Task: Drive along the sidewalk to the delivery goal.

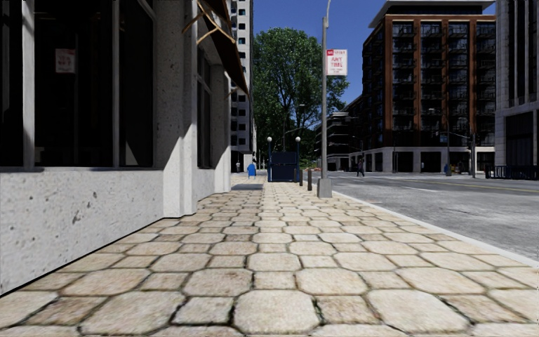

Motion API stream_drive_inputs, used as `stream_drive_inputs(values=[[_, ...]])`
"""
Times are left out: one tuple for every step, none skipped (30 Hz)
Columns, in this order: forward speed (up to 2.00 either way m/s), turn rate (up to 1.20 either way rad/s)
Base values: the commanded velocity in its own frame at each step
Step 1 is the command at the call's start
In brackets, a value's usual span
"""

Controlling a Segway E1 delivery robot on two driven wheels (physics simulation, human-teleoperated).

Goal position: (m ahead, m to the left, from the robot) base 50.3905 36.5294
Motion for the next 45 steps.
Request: stream_drive_inputs(values=[[2.00, 0.00], [2.00, 0.00], [2.00, 0.00], [2.00, 0.00], [2.00, 0.00], [2.00, 0.00], [2.00, 0.00], [2.00, 0.00], [2.00, 0.00], [2.00, 0.00], [2.00, 0.00], [2.00, 0.00], [2.00, 0.00], [2.00, 0.00], [2.00, 0.00], [2.00, 0.00], [2.00, 0.00], [2.00, 0.00], [2.00, 0.00], [2.00, 0.00], [2.00, 0.00], [2.00, 0.00], [2.00, 0.00], [2.00, 0.00], [2.00, 0.00], [2.00, 0.00], [2.00, 0.00], [2.00, 0.00], [2.00, 0.00], [2.00, 0.00], [2.00, 0.00], [2.00, 0.00], [2.00, 0.00], [2.00, 0.00], [2.00, 0.00], [2.00, 0.00], [2.00, 0.00], [2.00, 0.00], [2.00, 0.00], [2.00, 0.00], [2.00, 0.00], [2.00, 0.00], [2.00, 0.00], [2.00, 0.00], [2.00, 0.00]])
